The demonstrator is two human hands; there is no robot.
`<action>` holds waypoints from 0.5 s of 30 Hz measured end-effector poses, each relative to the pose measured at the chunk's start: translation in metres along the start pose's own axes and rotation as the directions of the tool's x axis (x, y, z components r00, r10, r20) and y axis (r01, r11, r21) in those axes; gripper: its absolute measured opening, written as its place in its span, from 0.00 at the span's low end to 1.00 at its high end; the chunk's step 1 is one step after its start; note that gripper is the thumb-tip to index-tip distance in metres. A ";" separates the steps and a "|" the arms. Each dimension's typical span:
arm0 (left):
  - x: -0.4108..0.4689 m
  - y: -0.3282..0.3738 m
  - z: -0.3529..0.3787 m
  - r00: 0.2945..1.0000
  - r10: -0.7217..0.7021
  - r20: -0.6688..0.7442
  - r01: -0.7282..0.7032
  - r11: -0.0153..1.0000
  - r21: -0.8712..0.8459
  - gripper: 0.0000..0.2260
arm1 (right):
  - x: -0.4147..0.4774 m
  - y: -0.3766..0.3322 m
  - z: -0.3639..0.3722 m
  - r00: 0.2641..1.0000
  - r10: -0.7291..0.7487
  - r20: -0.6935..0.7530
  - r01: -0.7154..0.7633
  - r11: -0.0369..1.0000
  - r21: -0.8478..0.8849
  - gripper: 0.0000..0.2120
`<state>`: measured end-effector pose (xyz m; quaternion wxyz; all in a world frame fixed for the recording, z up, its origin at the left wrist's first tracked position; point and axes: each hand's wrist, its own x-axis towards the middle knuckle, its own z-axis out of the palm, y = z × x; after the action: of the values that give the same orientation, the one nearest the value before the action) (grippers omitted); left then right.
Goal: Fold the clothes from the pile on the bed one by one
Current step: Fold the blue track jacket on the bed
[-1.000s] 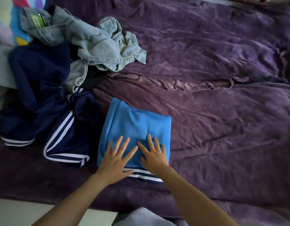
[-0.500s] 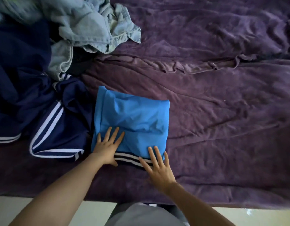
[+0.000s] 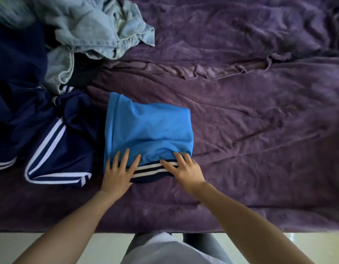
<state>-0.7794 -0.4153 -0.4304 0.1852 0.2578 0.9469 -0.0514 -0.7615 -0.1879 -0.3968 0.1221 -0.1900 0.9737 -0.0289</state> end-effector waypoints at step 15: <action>0.129 0.114 -0.262 0.801 0.268 -0.536 -0.250 0.962 0.109 0.37 | -0.081 0.179 -0.188 0.882 0.126 -0.454 -0.190 0.977 -0.098 0.28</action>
<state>-0.9093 -0.2060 -0.2370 -0.0910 0.3916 0.9150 0.0344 -0.8007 0.0100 -0.2150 -0.1156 -0.1063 0.9876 0.0064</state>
